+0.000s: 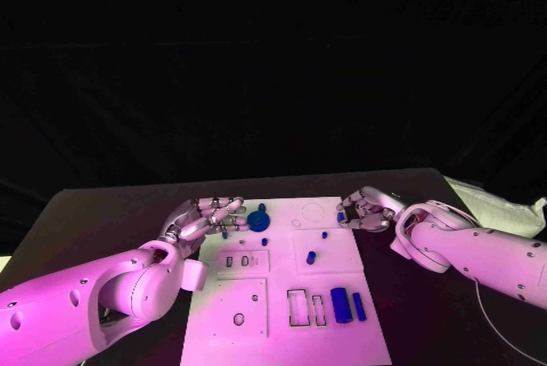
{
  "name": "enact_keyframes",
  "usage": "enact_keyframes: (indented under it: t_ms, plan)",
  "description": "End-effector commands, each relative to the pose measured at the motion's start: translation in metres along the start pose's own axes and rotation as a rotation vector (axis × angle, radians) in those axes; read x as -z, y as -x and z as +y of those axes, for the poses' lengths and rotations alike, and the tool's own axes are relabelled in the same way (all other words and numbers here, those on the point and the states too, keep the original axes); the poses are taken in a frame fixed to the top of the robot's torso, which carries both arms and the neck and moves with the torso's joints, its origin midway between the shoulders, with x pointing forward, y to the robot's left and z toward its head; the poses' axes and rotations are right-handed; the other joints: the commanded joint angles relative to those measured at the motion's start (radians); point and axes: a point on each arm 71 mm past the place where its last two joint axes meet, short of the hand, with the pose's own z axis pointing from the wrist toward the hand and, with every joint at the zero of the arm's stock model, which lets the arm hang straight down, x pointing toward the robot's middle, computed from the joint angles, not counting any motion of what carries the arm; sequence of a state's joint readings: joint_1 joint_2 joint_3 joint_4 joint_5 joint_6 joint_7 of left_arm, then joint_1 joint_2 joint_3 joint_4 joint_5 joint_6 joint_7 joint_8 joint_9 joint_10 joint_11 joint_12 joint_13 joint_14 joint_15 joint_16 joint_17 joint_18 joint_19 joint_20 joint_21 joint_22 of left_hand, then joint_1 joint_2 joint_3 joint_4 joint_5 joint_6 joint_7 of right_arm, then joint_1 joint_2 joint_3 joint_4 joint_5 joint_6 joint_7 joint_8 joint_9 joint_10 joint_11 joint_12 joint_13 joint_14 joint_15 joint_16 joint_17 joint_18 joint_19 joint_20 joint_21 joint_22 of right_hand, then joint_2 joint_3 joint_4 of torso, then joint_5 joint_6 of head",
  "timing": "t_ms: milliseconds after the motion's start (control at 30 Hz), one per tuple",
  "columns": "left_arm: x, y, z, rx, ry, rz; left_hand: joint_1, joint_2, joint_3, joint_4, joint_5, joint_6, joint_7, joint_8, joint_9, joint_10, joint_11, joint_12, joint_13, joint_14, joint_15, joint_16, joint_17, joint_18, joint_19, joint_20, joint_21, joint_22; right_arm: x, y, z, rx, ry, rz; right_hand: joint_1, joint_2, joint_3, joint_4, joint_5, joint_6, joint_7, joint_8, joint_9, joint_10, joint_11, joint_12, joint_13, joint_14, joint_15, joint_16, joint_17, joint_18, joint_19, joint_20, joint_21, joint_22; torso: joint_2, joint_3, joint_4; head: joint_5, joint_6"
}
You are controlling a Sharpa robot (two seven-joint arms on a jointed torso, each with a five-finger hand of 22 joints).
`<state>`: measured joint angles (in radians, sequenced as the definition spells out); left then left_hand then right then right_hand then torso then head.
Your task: Assemble the parts on the task board
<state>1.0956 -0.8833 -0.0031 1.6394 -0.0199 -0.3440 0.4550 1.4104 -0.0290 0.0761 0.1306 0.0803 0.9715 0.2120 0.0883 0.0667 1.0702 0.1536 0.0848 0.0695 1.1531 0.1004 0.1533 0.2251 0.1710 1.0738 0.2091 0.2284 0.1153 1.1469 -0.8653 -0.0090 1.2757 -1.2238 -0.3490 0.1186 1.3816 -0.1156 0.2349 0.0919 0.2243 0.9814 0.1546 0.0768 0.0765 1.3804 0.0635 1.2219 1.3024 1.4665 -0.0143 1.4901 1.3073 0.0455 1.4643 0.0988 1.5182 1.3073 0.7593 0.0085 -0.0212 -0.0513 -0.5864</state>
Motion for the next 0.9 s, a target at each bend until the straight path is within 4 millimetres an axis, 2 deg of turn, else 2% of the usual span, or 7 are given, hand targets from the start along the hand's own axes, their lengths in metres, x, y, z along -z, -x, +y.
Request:
enact_keyframes:
  t_ms: [33,400,733,900]
  plan:
    - [-0.0003,-0.0026,-0.0006,0.011,-0.008,0.021,0.001,0.012,0.0,-0.004,0.002,-0.001,0.006,-0.006,-0.001,0.002,0.007,-0.003,-0.001,0.003,0.006,-0.003,0.001,0.009,0.009,0.0,-0.006,-0.001,-0.0009,-0.0029,0.0002,0.0,0.002,0.025,-0.001,0.014,0.002,-0.009,0.0,0.014,-0.002,0.008,0.003,0.01,-0.001,0.006,0.003,0.076,0.005,0.004,0.131,-0.016,0.019,0.004,0.001,0.14,0.0,0.0003,0.0002,0.0,-0.001]
    - [-0.0003,-0.0027,-0.0006,0.011,-0.008,0.021,0.001,0.012,0.0,-0.004,0.002,-0.001,0.006,-0.006,-0.001,0.002,0.007,-0.003,-0.001,0.003,0.006,-0.003,0.001,0.009,0.009,0.0,-0.006,-0.001,-0.0031,-0.0057,-0.0002,0.003,-0.006,0.037,0.005,0.039,0.015,-0.019,-0.023,0.063,-0.016,0.022,0.009,0.017,-0.013,0.016,0.012,0.076,-0.004,0.006,0.135,-0.017,0.022,-0.004,0.003,0.145,0.0,0.0011,0.0002,0.003,-0.001]
    - [-0.0001,-0.0024,-0.0006,0.012,-0.007,0.021,0.002,0.014,0.0,-0.005,0.002,-0.001,0.006,-0.007,-0.001,0.002,0.007,-0.004,-0.001,0.003,0.006,-0.005,0.003,0.009,0.009,0.0,-0.007,-0.002,-0.0033,-0.0052,-0.0023,0.018,-0.015,0.034,0.008,0.051,0.023,-0.027,-0.03,0.088,-0.025,0.029,0.012,0.02,-0.02,0.018,0.015,0.077,-0.01,0.007,0.138,-0.017,0.024,-0.009,0.004,0.148,0.0,0.0017,-0.001,-0.001,-0.003]
    - [-0.0001,-0.0023,-0.0005,0.011,-0.007,0.021,0.002,0.015,0.0,-0.006,0.002,0.0,0.006,-0.007,-0.001,0.002,0.007,-0.004,-0.001,0.003,0.006,-0.005,0.003,0.009,0.009,0.0,-0.007,-0.002,-0.0034,-0.0045,-0.0017,0.024,-0.013,0.021,0.013,0.066,0.034,-0.037,-0.063,0.11,-0.034,0.036,0.015,0.023,-0.027,0.019,0.017,0.078,-0.017,0.008,0.14,-0.018,0.026,-0.015,0.005,0.151,0.0,0.0022,0.0002,-0.002,-0.003]
